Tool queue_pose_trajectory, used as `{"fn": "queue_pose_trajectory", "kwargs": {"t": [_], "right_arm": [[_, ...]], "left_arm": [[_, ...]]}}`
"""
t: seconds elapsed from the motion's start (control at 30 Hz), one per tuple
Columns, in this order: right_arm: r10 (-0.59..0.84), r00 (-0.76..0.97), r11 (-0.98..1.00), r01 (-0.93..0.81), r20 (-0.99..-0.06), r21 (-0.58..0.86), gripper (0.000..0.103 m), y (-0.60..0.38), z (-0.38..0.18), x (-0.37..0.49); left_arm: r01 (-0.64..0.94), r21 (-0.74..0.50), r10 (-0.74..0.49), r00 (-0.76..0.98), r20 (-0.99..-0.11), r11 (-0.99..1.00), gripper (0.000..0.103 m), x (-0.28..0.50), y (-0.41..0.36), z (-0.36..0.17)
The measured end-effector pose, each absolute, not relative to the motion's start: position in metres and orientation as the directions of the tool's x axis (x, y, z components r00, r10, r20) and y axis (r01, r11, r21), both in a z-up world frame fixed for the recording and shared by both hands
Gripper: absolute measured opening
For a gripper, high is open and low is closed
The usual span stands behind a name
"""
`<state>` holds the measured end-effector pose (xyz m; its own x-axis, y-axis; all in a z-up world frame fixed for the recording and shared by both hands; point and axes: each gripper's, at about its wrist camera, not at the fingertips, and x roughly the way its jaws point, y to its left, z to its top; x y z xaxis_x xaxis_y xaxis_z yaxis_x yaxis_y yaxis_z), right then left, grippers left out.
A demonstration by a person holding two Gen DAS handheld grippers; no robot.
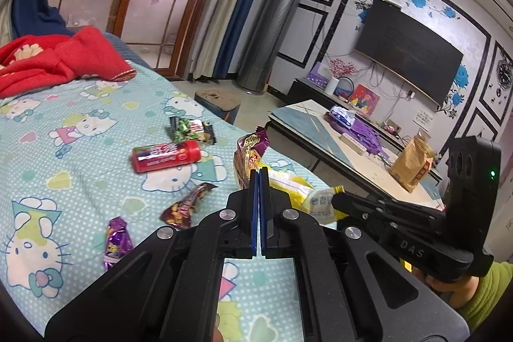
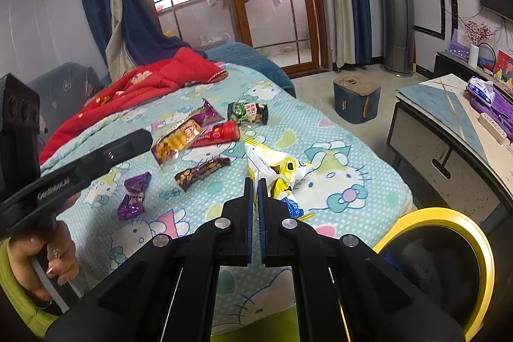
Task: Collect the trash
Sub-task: 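Carry the candy wrapper and yellow chip bag over the yellow bin with both grippers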
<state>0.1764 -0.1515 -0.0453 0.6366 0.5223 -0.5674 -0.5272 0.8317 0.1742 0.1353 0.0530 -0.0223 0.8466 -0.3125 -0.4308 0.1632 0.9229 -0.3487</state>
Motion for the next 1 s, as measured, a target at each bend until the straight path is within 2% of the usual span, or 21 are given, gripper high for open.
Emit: {"fn": "queue_pose_trajectory", "kwargs": {"t": [1.0], "right_arm": [[0.428, 0.736, 0.902, -0.386, -0.525, 0.194, 0.003, -0.229, -0.026, 0.172]], "left_arm": [[0.341, -0.289, -0.44, 0.783, -0.44, 0.895, 0.0, 0.123, -0.019, -0.019]]}}
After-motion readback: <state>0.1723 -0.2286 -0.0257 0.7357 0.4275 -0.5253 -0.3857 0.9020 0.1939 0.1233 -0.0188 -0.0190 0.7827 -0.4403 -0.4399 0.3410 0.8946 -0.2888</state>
